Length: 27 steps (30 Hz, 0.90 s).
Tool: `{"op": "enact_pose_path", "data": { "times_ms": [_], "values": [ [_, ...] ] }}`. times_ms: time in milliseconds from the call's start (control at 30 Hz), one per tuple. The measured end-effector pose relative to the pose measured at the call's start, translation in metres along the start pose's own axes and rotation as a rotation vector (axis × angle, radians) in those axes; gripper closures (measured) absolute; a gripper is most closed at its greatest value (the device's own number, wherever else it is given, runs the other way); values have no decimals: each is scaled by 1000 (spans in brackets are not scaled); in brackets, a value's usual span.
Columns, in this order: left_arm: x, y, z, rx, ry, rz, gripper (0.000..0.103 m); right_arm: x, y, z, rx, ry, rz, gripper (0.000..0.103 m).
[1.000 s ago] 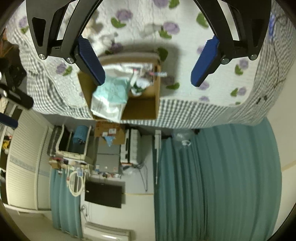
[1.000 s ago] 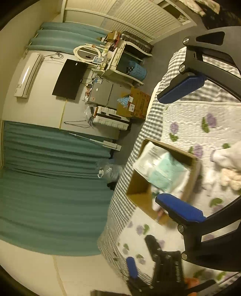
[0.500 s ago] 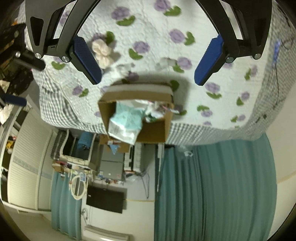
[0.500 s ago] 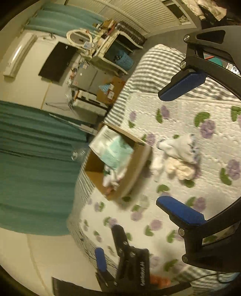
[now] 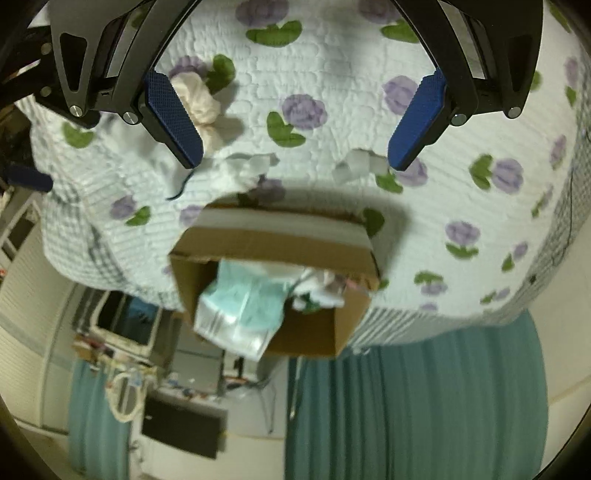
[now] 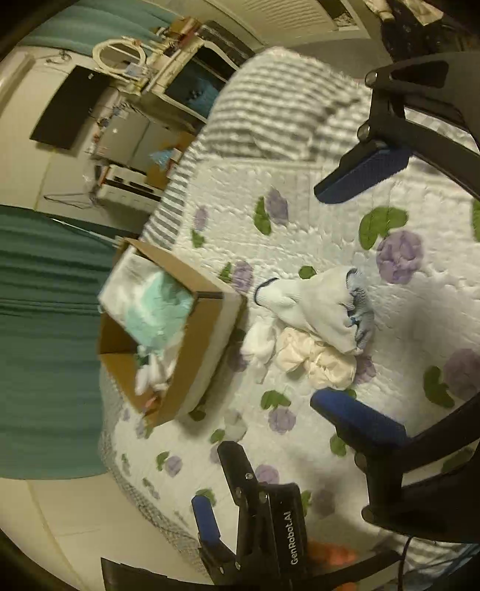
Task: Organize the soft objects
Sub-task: 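Grasp cream lace cloth with left tool while right tool grasps white glove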
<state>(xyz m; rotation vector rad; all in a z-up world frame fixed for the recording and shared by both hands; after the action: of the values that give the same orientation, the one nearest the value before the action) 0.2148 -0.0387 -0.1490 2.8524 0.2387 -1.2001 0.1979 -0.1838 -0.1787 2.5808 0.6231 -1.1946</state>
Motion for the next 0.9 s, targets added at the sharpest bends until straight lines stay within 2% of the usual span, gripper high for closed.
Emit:
{"op": "enact_pose_path", "data": {
  "times_ms": [200,300,367,400,433,467,567,733,800,833,900],
  "values": [
    [26,6,10,15,-27,-33,1,48,5,11,-15,-71,-39,25],
    [33,12,14,19,-46,-16,1,66,6,19,-11,-112,-70,31],
    [35,17,19,26,-58,-1,1,73,3,25,-13,-139,-115,43],
    [37,20,22,32,-66,2,1,75,2,27,-16,-140,-121,45],
    [40,24,26,40,-78,10,1,74,2,26,-22,-130,-114,53],
    [42,28,29,45,-91,22,1,71,4,25,-25,-116,-115,57],
    [46,43,41,62,-122,62,3,57,13,18,-11,-60,-95,62],
    [50,71,57,111,-147,137,4,40,32,14,-5,-2,-31,65],
    [51,83,63,135,-162,173,23,37,36,14,6,0,-31,65],
    [54,88,66,153,-178,187,28,37,38,14,10,3,-32,65],
    [58,96,73,187,-204,204,56,36,39,16,12,5,-34,65]
  ]
}}
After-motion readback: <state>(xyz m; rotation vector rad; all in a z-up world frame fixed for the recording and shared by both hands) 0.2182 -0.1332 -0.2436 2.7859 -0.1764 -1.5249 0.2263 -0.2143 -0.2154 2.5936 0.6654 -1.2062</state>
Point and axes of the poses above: each gripper's, at about its wrist camera, not at the fingertips, and x roughly the way its jaws point, y to its right, z to its underside, the point moved 9 cm from there along x, roughly the way its jaws point, and after that the axes turned 5 degrees about -z, right-handed, at the moved point
